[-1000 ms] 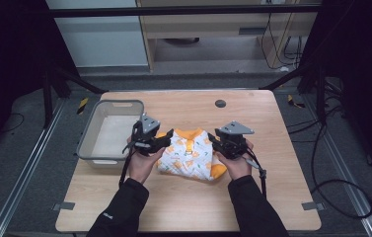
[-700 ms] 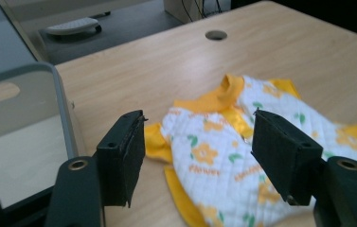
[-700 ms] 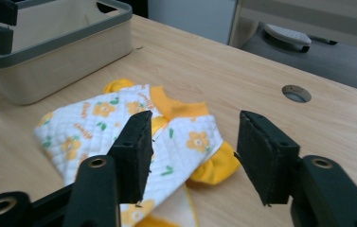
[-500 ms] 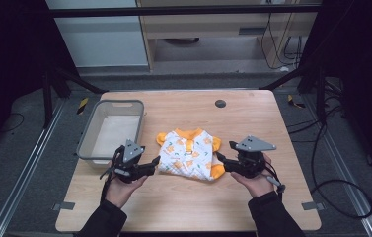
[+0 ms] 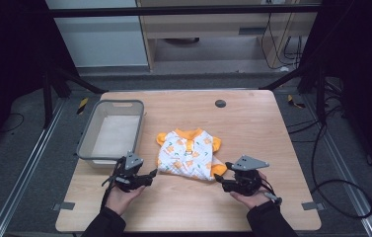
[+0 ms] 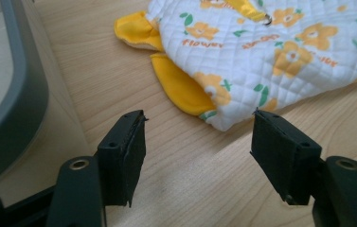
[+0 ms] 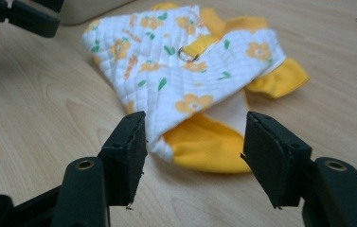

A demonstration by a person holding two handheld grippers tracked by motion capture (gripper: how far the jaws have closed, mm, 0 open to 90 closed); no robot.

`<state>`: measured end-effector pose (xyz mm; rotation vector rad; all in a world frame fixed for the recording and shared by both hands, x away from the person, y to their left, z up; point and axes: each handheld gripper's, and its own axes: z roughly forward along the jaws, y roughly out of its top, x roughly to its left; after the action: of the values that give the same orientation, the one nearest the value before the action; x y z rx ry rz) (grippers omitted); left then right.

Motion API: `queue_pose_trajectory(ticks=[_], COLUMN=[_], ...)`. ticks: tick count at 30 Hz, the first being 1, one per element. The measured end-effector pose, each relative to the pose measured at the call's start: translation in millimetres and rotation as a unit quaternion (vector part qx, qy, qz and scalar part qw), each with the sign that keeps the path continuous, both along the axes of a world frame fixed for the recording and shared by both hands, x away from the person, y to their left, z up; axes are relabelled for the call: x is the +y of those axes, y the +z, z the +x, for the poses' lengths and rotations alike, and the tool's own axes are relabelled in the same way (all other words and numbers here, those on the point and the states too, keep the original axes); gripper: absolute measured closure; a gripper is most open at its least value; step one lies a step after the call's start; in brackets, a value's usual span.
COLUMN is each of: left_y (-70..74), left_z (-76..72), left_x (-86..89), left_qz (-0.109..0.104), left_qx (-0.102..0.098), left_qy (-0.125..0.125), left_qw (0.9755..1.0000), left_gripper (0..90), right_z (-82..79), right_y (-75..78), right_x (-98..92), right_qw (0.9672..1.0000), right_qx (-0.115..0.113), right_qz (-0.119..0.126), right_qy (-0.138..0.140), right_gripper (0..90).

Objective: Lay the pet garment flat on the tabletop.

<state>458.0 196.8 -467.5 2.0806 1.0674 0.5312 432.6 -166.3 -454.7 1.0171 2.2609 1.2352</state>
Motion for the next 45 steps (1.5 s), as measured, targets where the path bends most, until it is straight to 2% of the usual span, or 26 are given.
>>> queue_pose_trajectory(ticks=[8, 12, 14, 20, 23, 24, 27, 29, 33, 36, 40, 43, 45], left_y=[-11.8, -16.3, -16.9, -23.1, -25.6, -25.7, -26.3, -27.2, -28.4, -27.4, -22.6, -17.0, -11.2], left_z=[7.4, 10.1, 11.0, 16.4, 18.2, 18.5, 20.2, 22.2, 23.0, 22.6, 20.8, 18.5, 15.1], left_x=[-13.0, -18.5, -20.0, -23.9, -27.5, -28.5, -28.8, -28.4, -29.4, -29.9, -28.8, -25.9, -23.8], left_qz=[0.023, 0.029, 0.026, 0.01, 0.012, 0.015, 0.003, -0.005, 0.004, 0.0, -0.003, -0.018, -0.029], left_qx=[0.005, 0.004, 0.002, 0.017, 0.019, 0.018, 0.025, 0.039, 0.042, 0.047, 0.047, 0.048, 0.047], left_qy=[-0.025, -0.032, -0.035, -0.05, -0.056, -0.054, -0.049, -0.045, -0.046, -0.053, -0.064, -0.068, -0.073], left_qw=[0.9994, 0.9991, 0.9991, 0.9986, 0.9982, 0.9983, 0.9985, 0.9982, 0.9981, 0.9975, 0.9968, 0.9964, 0.9958], left_gripper=[39.1, 39.8, 40.5, 47.6, 52.6, 57.0, 61.0, 69.5, 82.3, 87.2, 87.9, 88.2, 88.4], right_z=[1.7, 3.3, 3.8, 6.1, 7.4, 8.0, 8.3, 9.6, 12.1, 14.9, 14.4, 13.9, 12.2], right_y=[-20.3, -23.4, -25.2, -32.7, -35.5, -37.9, -39.3, -40.5, -41.5, -41.0, -38.3, -33.2, -26.9], right_x=[13.5, 17.4, 19.8, 30.6, 34.1, 36.3, 37.0, 36.5, 35.4, 32.9, 31.6, 28.8, 24.6], right_qw=[0.9993, 0.999, 0.9988, 0.9974, 0.9973, 0.9967, 0.9965, 0.9964, 0.9961, 0.9961, 0.9956, 0.9958, 0.9964], right_qx=[0.023, 0.03, 0.033, 0.042, 0.04, 0.041, 0.04, 0.039, 0.042, 0.052, 0.06, 0.062, 0.06], right_qz=[-0.02, -0.022, -0.022, -0.034, -0.041, -0.05, -0.056, -0.061, -0.067, -0.061, -0.059, -0.046, -0.029], right_qy=[0.02, 0.026, 0.029, 0.047, 0.047, 0.049, 0.047, 0.044, 0.04, 0.037, 0.042, 0.048, 0.051], right_gripper=[41.5, 43.7, 44.3, 46.4, 48.0, 50.8, 53.7, 58.9, 67.7, 77.3, 80.7, 81.9, 82.4])
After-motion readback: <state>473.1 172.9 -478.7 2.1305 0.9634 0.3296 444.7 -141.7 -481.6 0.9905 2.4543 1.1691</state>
